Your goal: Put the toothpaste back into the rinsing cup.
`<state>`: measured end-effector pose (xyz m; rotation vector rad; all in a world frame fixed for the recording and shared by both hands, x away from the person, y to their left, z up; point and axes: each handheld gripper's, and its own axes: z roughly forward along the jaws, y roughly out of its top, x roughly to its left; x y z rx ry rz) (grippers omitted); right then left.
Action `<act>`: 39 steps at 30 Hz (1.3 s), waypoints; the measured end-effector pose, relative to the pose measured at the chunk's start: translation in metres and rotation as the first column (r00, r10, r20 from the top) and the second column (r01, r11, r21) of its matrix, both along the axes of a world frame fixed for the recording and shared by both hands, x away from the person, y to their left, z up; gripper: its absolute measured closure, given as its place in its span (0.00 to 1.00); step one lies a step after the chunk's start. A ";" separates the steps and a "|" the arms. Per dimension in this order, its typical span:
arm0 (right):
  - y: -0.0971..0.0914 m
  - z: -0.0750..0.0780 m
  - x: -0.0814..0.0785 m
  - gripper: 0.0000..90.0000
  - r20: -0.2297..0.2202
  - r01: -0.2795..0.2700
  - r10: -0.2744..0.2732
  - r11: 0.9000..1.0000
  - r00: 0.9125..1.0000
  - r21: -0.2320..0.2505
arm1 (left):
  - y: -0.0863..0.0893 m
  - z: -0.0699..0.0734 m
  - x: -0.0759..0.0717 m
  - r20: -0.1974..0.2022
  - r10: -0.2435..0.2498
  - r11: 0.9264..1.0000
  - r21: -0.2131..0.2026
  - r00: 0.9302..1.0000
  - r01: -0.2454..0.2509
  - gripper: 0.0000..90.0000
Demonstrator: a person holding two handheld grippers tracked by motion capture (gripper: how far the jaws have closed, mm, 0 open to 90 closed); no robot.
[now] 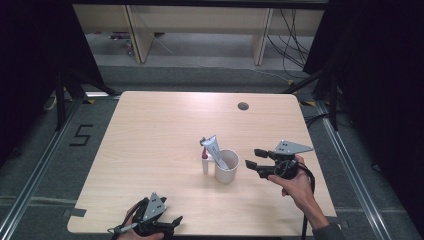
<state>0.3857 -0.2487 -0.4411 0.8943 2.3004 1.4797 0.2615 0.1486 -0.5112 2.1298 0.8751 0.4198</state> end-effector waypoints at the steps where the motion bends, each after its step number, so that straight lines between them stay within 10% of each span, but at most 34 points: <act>1: -0.001 0.000 -0.001 0.44 -0.017 -0.003 0.003 1.000 1.000 0.000 | 0.000 0.000 0.000 0.001 0.000 1.000 -0.001 1.000 0.000 0.22; 20: -0.016 -0.006 -0.012 0.18 -0.050 0.070 -0.070 0.997 0.996 -0.015 | 0.002 0.001 -0.001 0.004 0.003 1.000 0.001 1.000 -0.003 0.22; 39: -0.027 -0.010 -0.028 0.17 -0.100 0.094 -0.095 0.995 0.990 -0.012 | 0.004 0.001 -0.001 0.007 0.022 1.000 -0.004 1.000 -0.022 0.22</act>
